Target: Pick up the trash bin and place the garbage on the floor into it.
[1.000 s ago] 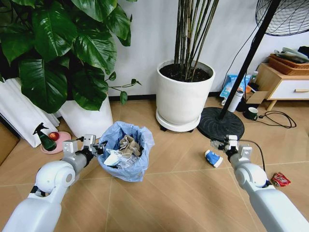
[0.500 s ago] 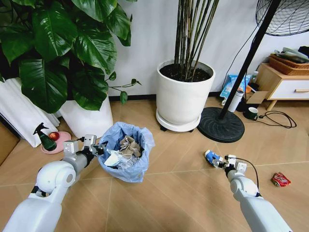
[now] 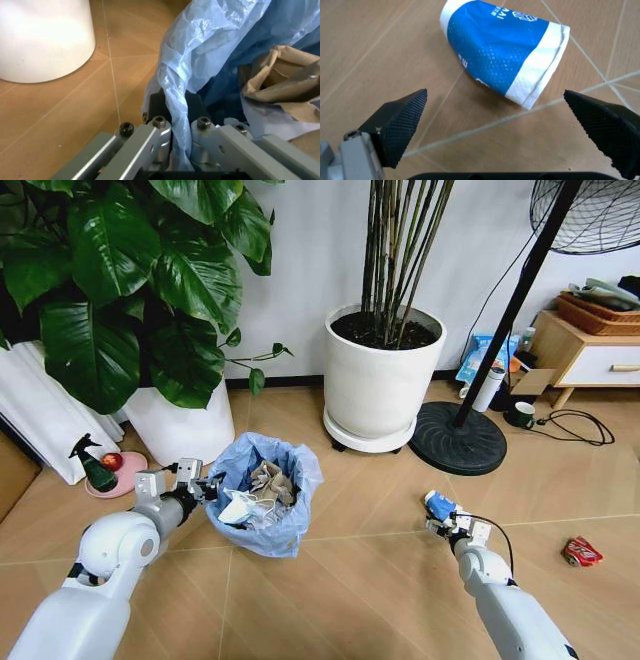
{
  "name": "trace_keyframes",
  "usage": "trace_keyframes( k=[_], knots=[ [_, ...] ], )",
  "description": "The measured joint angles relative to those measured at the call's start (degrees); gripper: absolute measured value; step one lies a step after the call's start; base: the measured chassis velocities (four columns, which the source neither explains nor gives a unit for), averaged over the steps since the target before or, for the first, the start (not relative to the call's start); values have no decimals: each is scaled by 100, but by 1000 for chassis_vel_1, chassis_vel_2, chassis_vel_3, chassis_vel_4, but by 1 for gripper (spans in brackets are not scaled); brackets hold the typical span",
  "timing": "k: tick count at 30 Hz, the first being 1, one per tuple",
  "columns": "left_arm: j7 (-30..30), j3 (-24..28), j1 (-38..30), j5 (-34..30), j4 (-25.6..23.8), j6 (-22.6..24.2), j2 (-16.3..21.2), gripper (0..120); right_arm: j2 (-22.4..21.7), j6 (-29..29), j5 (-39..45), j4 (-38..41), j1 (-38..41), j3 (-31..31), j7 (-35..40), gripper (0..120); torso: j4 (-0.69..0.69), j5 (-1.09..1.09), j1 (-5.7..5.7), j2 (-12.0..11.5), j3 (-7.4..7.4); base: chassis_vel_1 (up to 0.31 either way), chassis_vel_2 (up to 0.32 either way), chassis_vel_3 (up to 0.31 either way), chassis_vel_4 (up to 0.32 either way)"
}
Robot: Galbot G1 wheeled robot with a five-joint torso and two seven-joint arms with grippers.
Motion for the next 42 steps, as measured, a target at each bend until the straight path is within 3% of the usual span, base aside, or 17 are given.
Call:
trace_keyframes(
  k=[13, 25, 29, 31, 32, 42],
  knots=[
    [80, 16, -31, 24, 30, -9, -2, 0, 75, 238, -207, -638, 378, -53, -143, 98, 0, 2, 0, 0, 0, 0, 0, 0, 0],
    [98, 51, -65, 46, 60, -16, -14, 0, 154, 348, -298, -1078, 671, -123, -337, 57, 0, 1, 0, 0, 0, 0, 0, 0, 0],
    [100, 48, -66, 43, 61, -16, 11, 0, 189, 384, -332, -1221, 739, -154, -345, 36, 0, 1, 0, 0, 0, 0, 0, 0, 0],
    [100, 48, -65, 43, 61, -16, 11, 0, 193, 387, -332, -1232, 745, -157, -345, 35, 0, 1, 0, 1, 0, 0, 0, 0, 0],
    [101, 51, -66, 42, 61, -17, 12, 0, 202, 391, -332, -1264, 756, -164, -346, 28, 0, 2, 0, 1, 0, 0, 0, 0, 0],
    [104, 51, -49, 44, 61, -19, 12, 0, 195, 421, -332, -1357, 843, -200, -350, 20, 0, 1, 0, 1, 0, 0, 0, 0, 0]
  ],
)
